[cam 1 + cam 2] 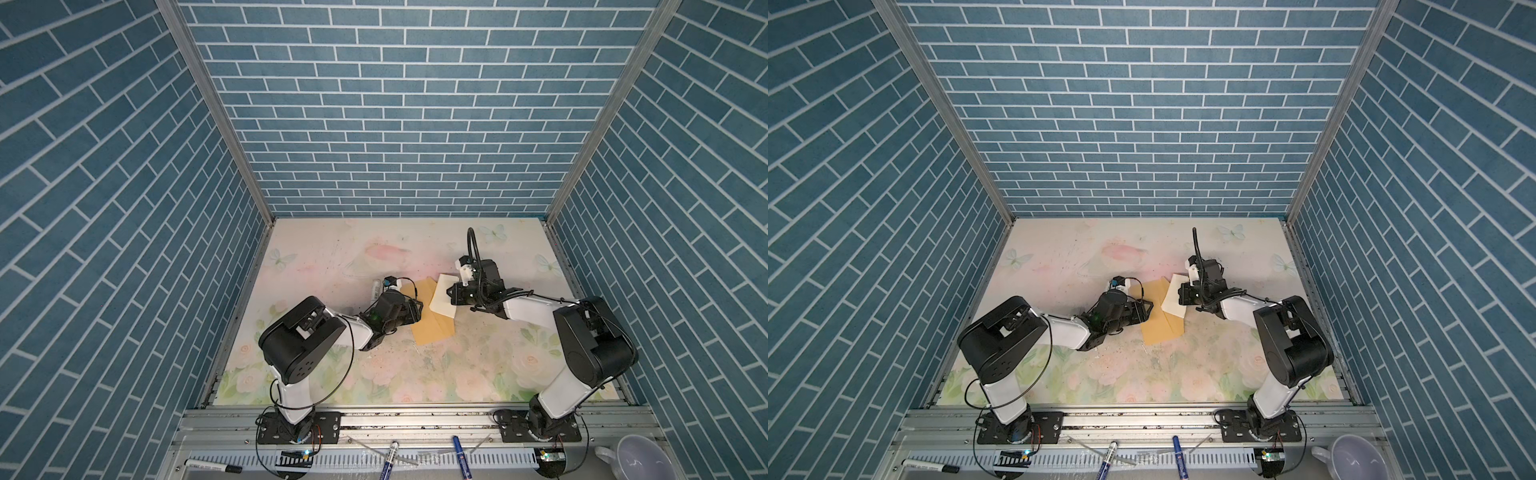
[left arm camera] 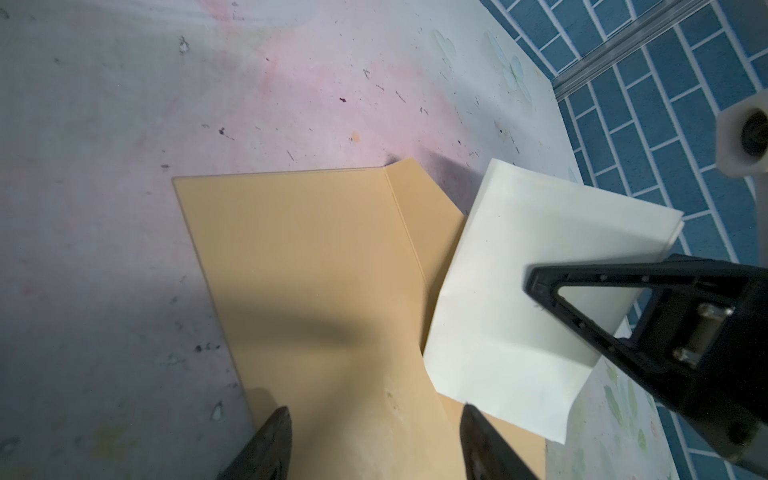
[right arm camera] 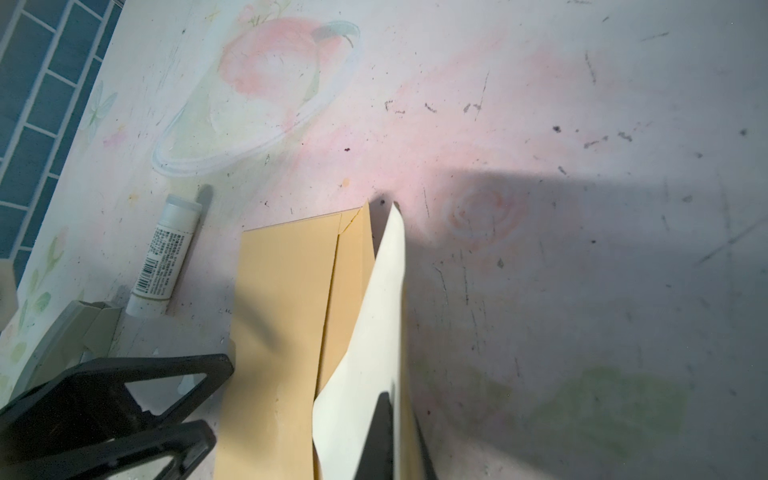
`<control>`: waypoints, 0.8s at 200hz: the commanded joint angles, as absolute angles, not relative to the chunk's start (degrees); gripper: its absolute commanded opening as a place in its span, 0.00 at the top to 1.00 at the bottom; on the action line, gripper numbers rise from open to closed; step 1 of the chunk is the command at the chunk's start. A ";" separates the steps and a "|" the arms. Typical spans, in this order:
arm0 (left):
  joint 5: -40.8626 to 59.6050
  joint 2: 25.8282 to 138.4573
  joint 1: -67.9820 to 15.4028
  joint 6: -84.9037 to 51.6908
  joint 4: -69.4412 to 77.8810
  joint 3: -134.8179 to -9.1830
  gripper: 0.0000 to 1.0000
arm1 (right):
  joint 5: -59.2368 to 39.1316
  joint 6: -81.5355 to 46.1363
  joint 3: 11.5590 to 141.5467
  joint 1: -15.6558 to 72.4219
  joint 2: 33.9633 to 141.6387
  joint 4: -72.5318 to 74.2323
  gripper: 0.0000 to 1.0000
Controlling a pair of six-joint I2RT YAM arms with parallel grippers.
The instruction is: Place the letter into the envelope and seal it
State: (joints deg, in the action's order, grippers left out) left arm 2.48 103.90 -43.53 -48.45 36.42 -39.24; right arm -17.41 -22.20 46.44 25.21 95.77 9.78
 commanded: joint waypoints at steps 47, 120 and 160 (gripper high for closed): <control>2.98 106.17 -43.51 -48.76 36.90 -38.31 0.35 | -21.77 -20.77 48.05 25.05 97.51 8.72 1.00; 3.16 106.76 -43.51 -48.89 37.52 -38.27 0.35 | -23.07 -16.53 49.94 25.13 98.37 4.30 1.00; 3.25 107.36 -43.51 -49.01 37.87 -38.31 0.35 | -22.46 -13.86 51.32 25.22 98.88 1.02 1.00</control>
